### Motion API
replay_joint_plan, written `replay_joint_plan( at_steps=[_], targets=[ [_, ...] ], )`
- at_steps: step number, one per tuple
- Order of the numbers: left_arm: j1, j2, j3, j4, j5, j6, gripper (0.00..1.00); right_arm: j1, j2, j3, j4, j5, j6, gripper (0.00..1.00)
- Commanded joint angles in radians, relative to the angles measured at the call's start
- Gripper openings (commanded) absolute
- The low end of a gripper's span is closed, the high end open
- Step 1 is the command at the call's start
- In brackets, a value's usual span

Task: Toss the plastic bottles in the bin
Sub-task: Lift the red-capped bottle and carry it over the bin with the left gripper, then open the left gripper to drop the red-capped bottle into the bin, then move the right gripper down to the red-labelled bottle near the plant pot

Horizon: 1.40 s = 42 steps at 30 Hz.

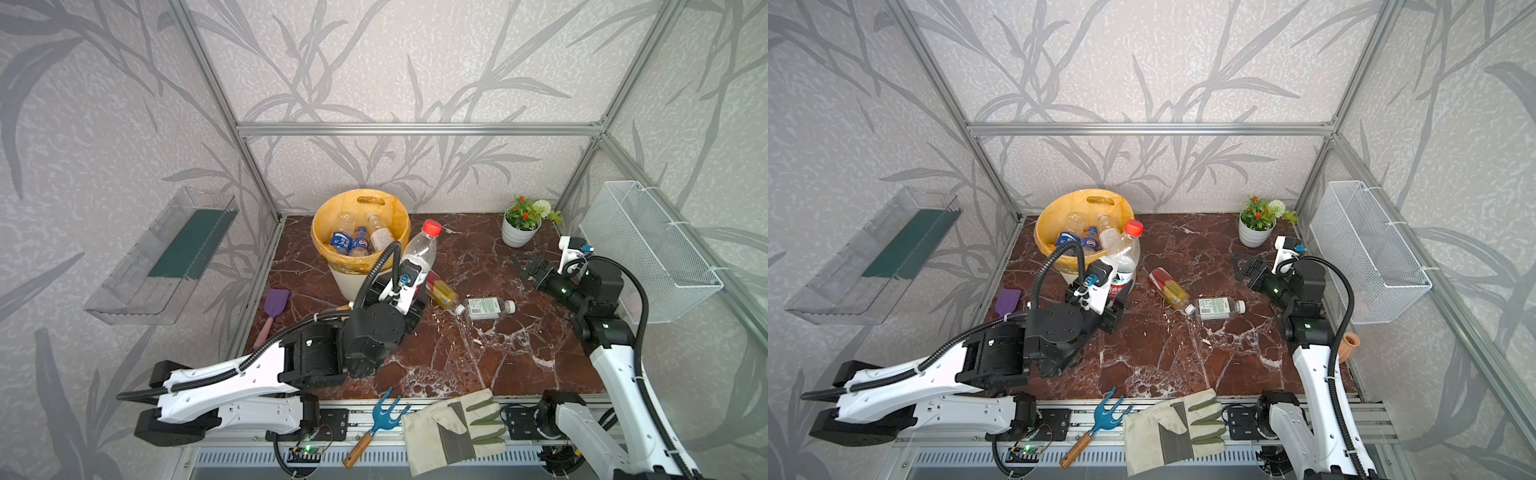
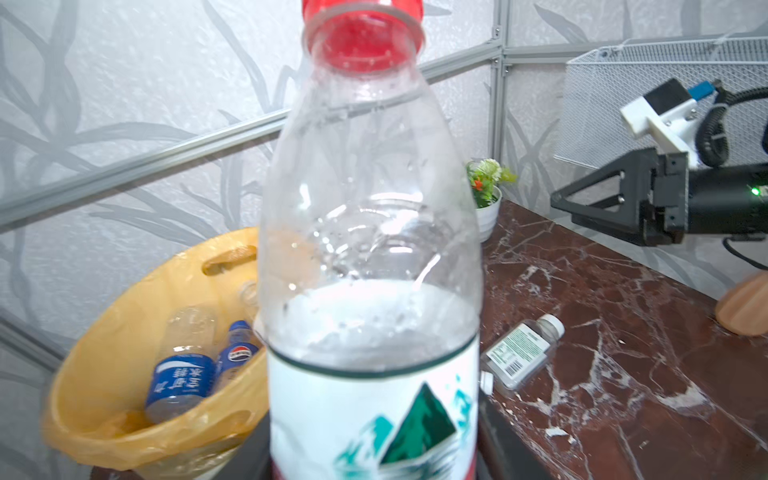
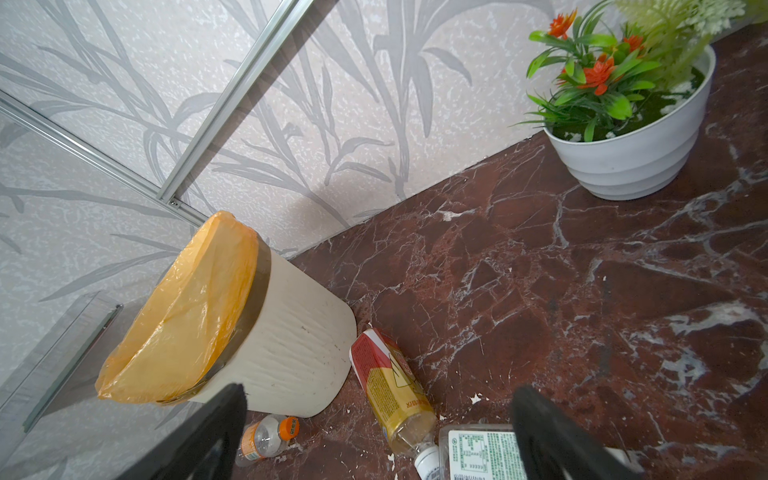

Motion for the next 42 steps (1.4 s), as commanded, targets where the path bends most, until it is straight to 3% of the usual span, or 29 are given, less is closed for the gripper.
replay_joint_plan(
  at_steps=[1, 5, 8, 10, 12, 15, 17, 26, 31, 35, 40, 42],
  targets=[
    [0.134, 0.007, 0.102, -0.093, -0.033, 0.068, 0.56, -0.005, 0.0, -0.01, 0.001, -0.01, -0.005, 0.99],
    [0.497, 0.102, 0.259, -0.278, 0.354, -0.106, 0.56, -0.006, 0.0, -0.021, 0.031, -0.027, 0.017, 0.99],
    [0.587, 0.244, 0.411, -0.399, 0.477, -0.134, 0.58, -0.006, -0.002, -0.014, 0.03, -0.049, 0.012, 0.99],
    [0.619, 0.305, 0.469, -0.444, 0.496, -0.15, 0.72, -0.005, -0.008, -0.01, 0.019, -0.056, 0.0, 0.99],
    [0.655, 0.331, 0.5, -0.467, 0.557, -0.18, 0.8, -0.006, -0.016, -0.006, 0.006, -0.059, -0.014, 0.99],
    [0.654, 0.305, 0.509, -0.462, 0.575, -0.182, 0.87, -0.007, -0.027, 0.005, -0.032, -0.057, -0.05, 0.99],
    [0.654, 0.277, 0.509, -0.462, 0.532, -0.168, 0.9, -0.009, -0.032, 0.007, -0.051, -0.049, -0.065, 0.99],
    [0.655, 0.251, 0.462, -0.46, 0.449, -0.148, 0.92, -0.013, -0.016, -0.018, -0.016, -0.052, -0.037, 0.99],
    [0.655, 0.287, 0.449, -0.43, 0.495, -0.135, 0.91, -0.013, 0.01, -0.016, -0.016, -0.069, -0.044, 0.99],
    [0.655, 0.242, 0.364, -0.315, 0.606, -0.123, 0.91, -0.013, 0.026, -0.016, 0.001, -0.082, -0.072, 0.99],
    [0.652, 0.196, 0.293, -0.264, 0.678, -0.123, 0.9, 0.038, 0.151, 0.058, -0.089, 0.097, -0.155, 0.99],
    [0.649, 0.171, 0.263, -0.255, 0.655, -0.14, 0.9, 0.087, 0.233, 0.104, -0.105, 0.17, -0.138, 0.99]
  ],
)
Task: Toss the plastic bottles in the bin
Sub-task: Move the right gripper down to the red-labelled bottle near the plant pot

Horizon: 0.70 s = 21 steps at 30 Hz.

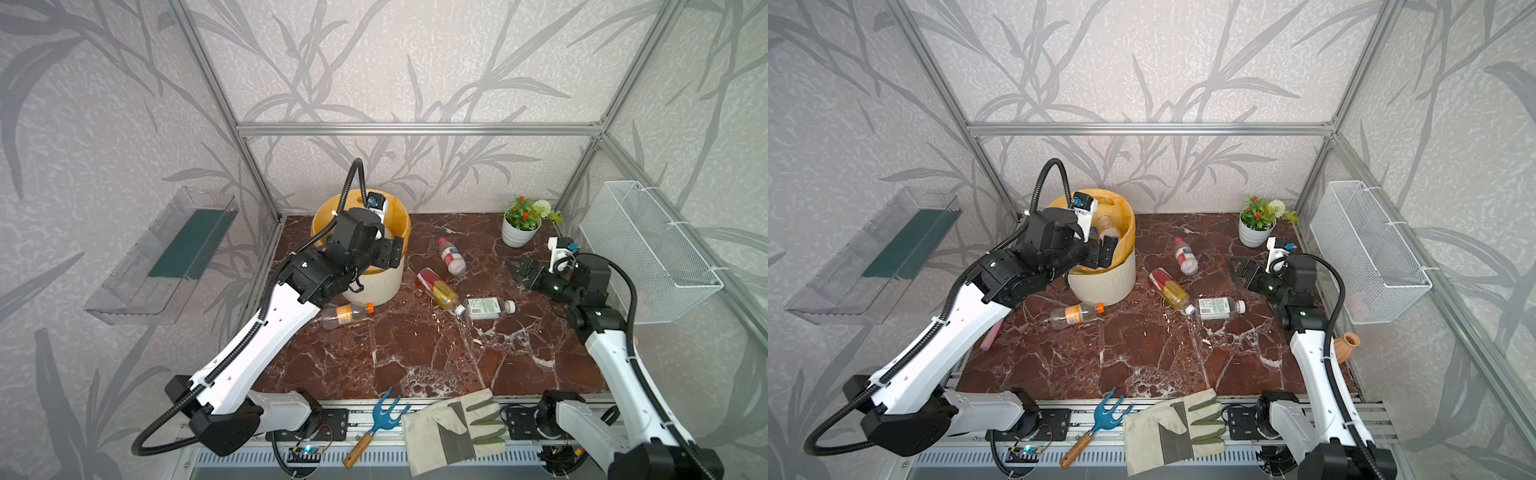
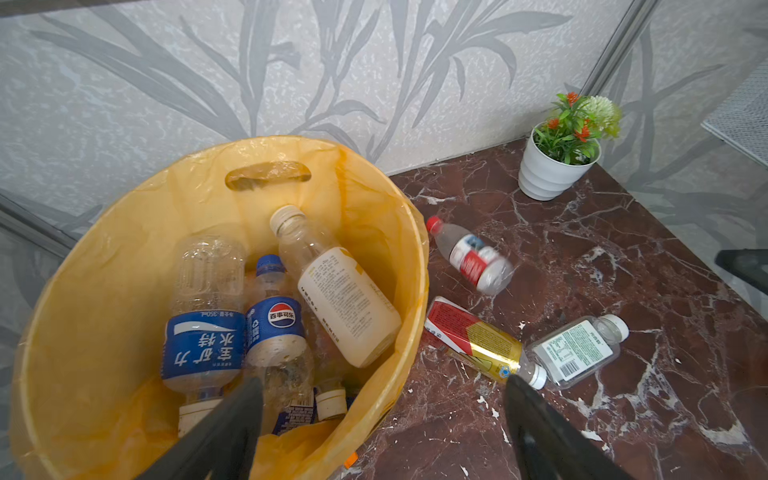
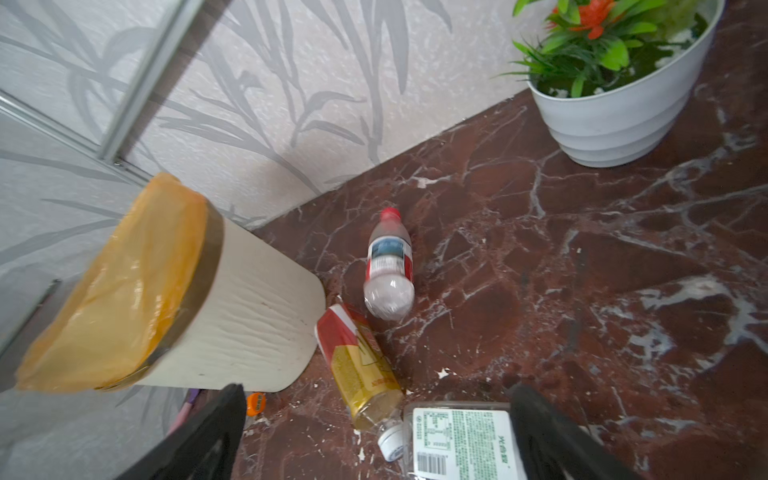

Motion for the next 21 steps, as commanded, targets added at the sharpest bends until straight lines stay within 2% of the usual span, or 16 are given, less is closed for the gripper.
replay_joint_plan(
  at_steps=[1, 4, 7, 11, 13, 21],
  targets=[
    [-0.005, -0.076, -0.036, 0.065, 0.015, 0.002, 0.9, 0.075, 0.123, 0.085, -0.042, 0.154, -0.012, 0.99],
    [-0.005, -0.161, -0.103, 0.106, -0.019, -0.001, 0.91, 0.134, 0.228, 0.123, 0.02, 0.239, 0.039, 0.99],
    [-0.006, -0.241, -0.142, 0.114, -0.064, 0.001, 0.92, 0.158, 0.339, 0.184, 0.058, 0.244, 0.032, 1.0],
    [-0.005, -0.307, -0.2, 0.118, -0.125, 0.002, 0.94, 0.265, 0.533, 0.394, -0.128, 0.336, -0.195, 1.0],
    [-0.003, -0.33, -0.225, 0.119, -0.159, -0.009, 0.96, 0.302, 0.637, 0.494, -0.212, 0.363, -0.227, 1.0],
    [0.004, -0.384, -0.28, 0.077, -0.251, -0.002, 0.99, 0.35, 0.965, 0.733, -0.234, 0.373, 0.025, 0.99]
  ],
)
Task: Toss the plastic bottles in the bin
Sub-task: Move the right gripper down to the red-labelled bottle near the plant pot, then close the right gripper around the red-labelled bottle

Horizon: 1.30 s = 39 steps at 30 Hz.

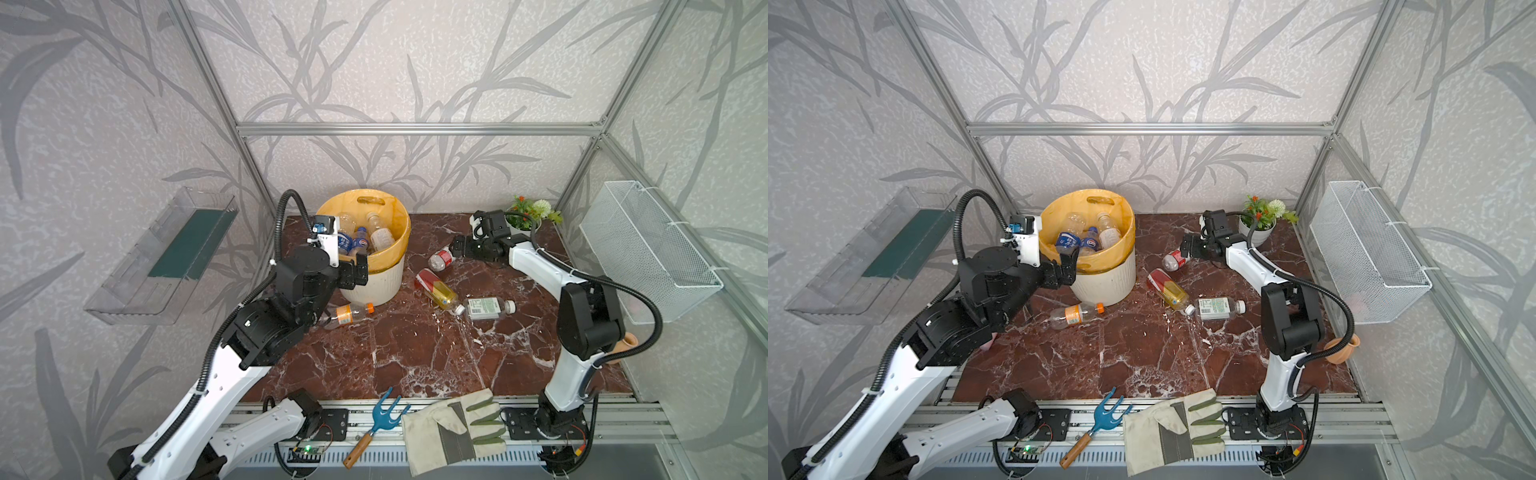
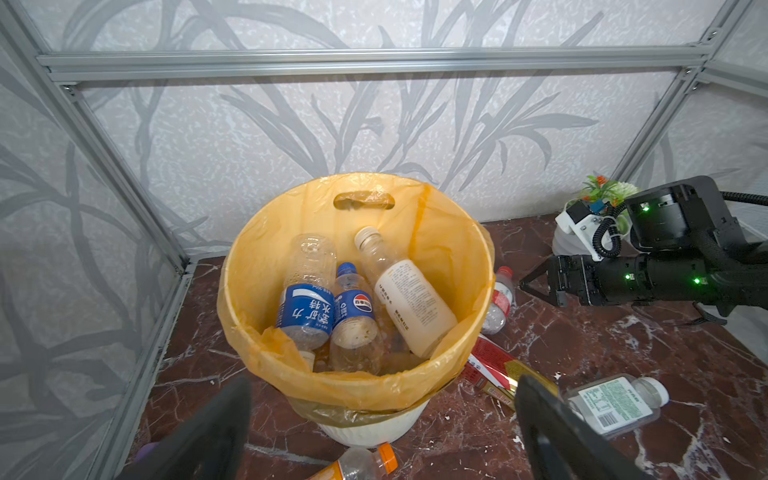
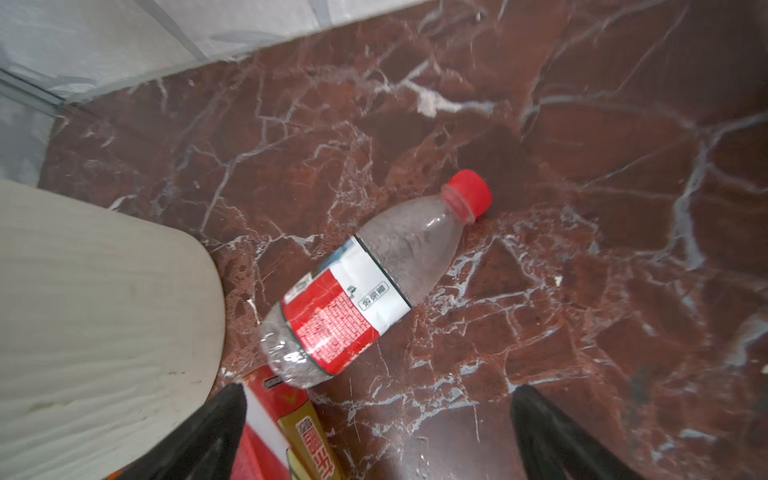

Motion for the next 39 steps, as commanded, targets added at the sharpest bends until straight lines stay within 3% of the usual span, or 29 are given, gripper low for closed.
replay_joint_plan(
  at_steps=[1, 6, 12, 14, 19, 22, 25, 30, 39],
  targets=[
    [0.006, -0.028, -0.019, -0.027, -0.071, 0.007, 0.99, 0.018, 0.12, 0.13, -0.098, 0.07, 0.104, 0.99],
    [0.01, -0.07, -0.051, -0.042, -0.097, 0.014, 1.0, 0.042, 0.348, 0.395, -0.296, 0.08, 0.157, 0.99],
    [0.017, -0.121, -0.09, -0.055, -0.136, 0.018, 1.0, 0.053, 0.376, 0.377, -0.199, 0.042, 0.227, 0.99],
    [0.018, -0.133, -0.099, -0.056, -0.138, 0.018, 1.0, 0.058, 0.407, 0.417, -0.238, 0.036, 0.22, 1.0],
    [0.018, -0.15, -0.096, -0.067, -0.148, 0.025, 1.0, 0.055, 0.453, 0.451, -0.338, 0.049, 0.144, 0.89],
    [0.021, -0.163, -0.108, -0.069, -0.163, 0.019, 1.0, 0.029, 0.401, 0.353, -0.252, 0.029, 0.145, 0.78],
    [0.021, -0.169, -0.13, -0.077, -0.191, -0.011, 1.0, 0.005, 0.344, 0.307, -0.207, 0.014, 0.117, 0.53],
    [0.029, -0.159, -0.141, -0.134, -0.248, -0.142, 1.0, 0.001, 0.225, 0.277, -0.197, 0.013, 0.008, 0.55],
    [0.06, -0.165, -0.219, -0.178, -0.291, -0.326, 1.0, -0.029, -0.19, -0.079, 0.082, -0.084, 0.009, 0.57]
  ],
)
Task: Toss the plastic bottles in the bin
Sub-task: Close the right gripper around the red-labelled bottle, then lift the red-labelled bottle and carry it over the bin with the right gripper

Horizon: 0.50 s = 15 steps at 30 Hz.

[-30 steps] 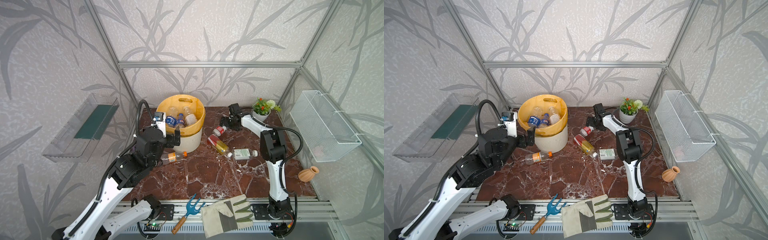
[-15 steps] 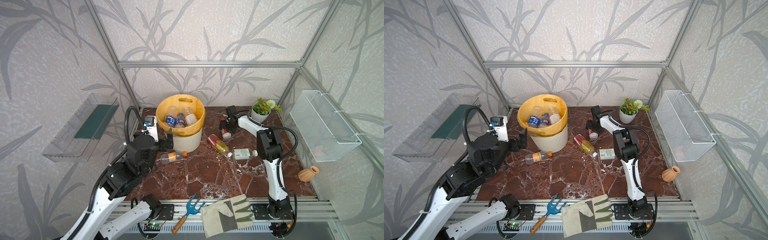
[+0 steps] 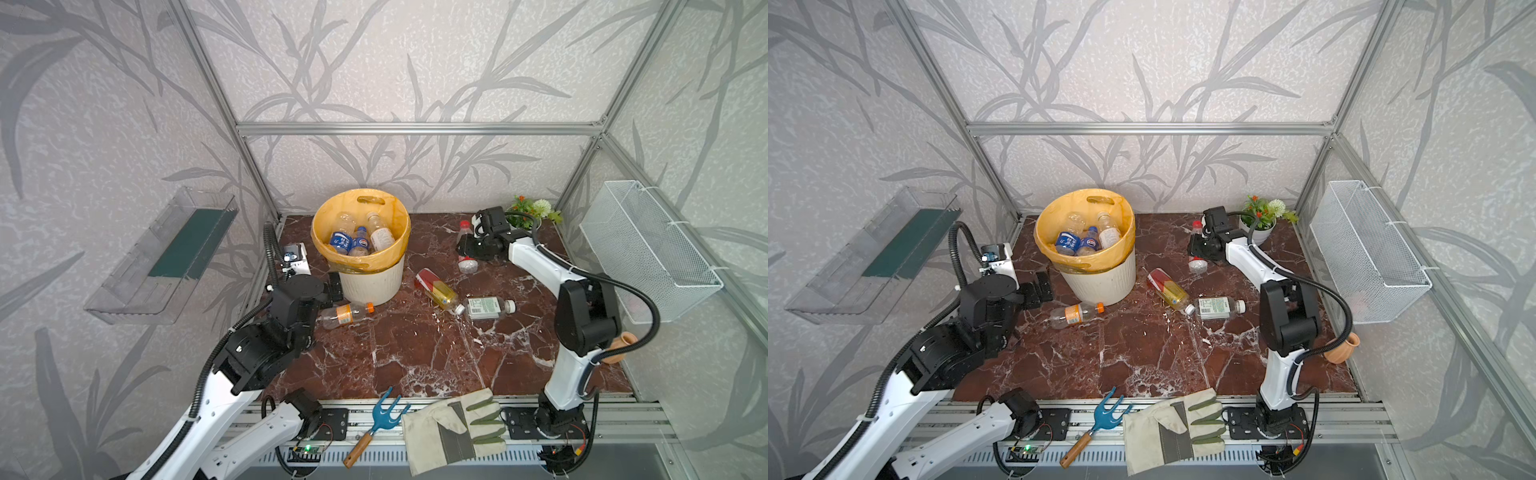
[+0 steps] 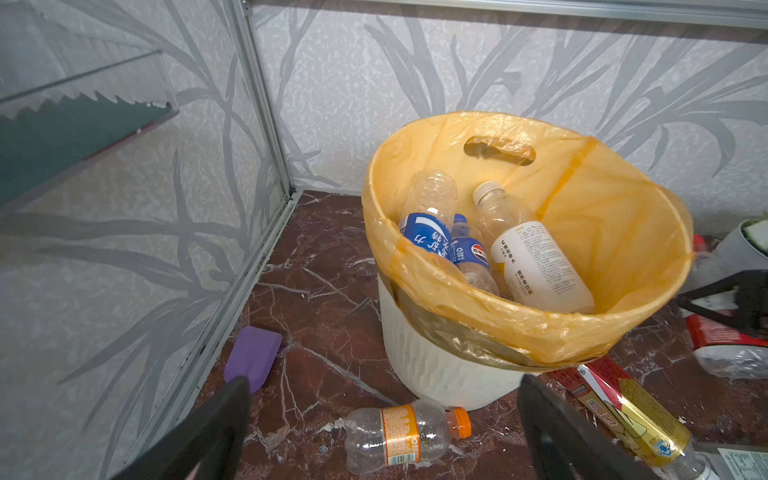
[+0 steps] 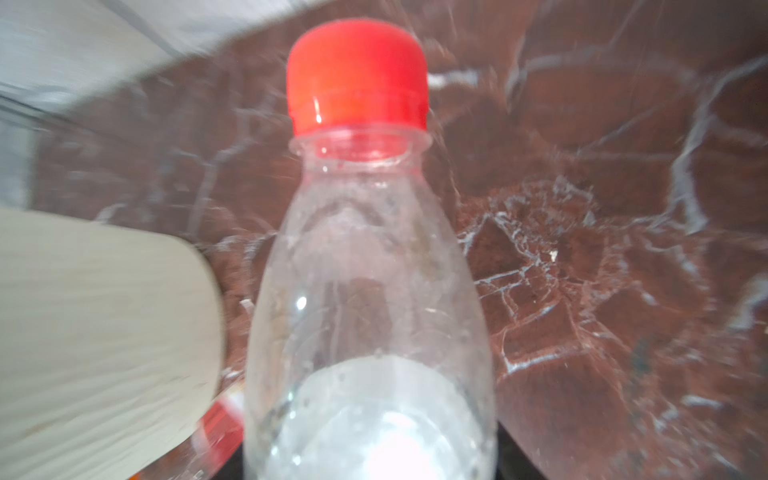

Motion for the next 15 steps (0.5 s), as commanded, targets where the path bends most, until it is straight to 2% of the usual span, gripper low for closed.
replay_joint_plan(
  at_steps=[1, 5, 7, 10, 15],
  targets=[
    [0.02, -0.004, -0.024, -0.053, -0.046, -0.125, 1.0, -0.035, -0.175, -0.115, 0.154, -0.08, 0.004, 0.57],
    [0.048, -0.021, -0.057, -0.061, -0.039, -0.185, 1.0, -0.123, -0.39, -0.301, 0.3, -0.216, 0.056, 0.57],
    [0.061, -0.023, -0.068, -0.062, -0.031, -0.198, 1.0, -0.141, -0.485, -0.355, 0.324, -0.247, 0.054, 0.57],
    [0.085, -0.016, -0.076, -0.07, -0.019, -0.214, 1.0, -0.139, -0.578, -0.363, 0.283, -0.288, 0.045, 0.58],
    [0.111, -0.019, -0.101, -0.06, 0.002, -0.228, 1.0, -0.093, -0.652, -0.392, 0.364, -0.307, 0.12, 0.58]
  ],
)
